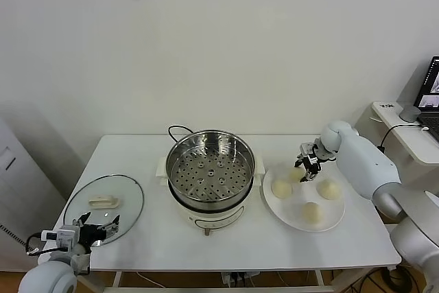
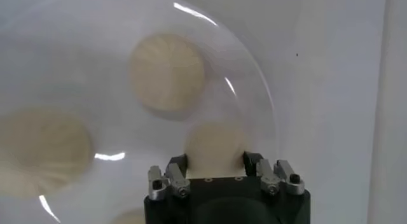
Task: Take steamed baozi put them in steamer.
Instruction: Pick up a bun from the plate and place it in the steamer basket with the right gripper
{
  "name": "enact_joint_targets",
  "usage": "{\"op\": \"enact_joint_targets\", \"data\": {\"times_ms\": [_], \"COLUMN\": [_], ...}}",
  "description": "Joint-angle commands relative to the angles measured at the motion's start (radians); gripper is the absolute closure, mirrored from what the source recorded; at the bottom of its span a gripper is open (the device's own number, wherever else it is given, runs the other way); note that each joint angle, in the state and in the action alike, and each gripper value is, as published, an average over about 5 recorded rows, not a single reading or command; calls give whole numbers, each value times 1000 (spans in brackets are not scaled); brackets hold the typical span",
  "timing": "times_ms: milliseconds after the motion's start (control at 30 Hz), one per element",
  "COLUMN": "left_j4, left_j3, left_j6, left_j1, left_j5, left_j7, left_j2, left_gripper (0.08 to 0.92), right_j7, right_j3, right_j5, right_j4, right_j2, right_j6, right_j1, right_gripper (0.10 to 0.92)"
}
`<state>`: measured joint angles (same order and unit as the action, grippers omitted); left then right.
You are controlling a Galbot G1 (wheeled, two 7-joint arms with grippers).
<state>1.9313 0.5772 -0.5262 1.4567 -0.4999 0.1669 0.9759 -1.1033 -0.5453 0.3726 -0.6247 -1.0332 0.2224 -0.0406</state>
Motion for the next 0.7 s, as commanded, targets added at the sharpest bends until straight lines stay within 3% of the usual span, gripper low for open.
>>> {"op": "enact_joint_targets", "data": {"times_ms": [33, 333, 700], "left_j4": [6, 18, 21], "left_j3": [4, 8, -10], "left_j6": [1, 3, 1], "left_j1": [10, 23, 9], "left_j5": [2, 2, 3], "left_j7": [1, 2, 3], "left_j2": [0, 4, -7], "left_gripper": [177, 177, 177], "right_j7": [-24, -113, -179], "right_j3": [-82, -265, -289], "right_j5": [-84, -312, -353], "right_j4": [-106, -233, -166], "right_j2": [55, 66, -214], "right_j6": [-1, 117, 504], "right_j1": [-71, -401, -566], "right_gripper": [465, 457, 449]}}
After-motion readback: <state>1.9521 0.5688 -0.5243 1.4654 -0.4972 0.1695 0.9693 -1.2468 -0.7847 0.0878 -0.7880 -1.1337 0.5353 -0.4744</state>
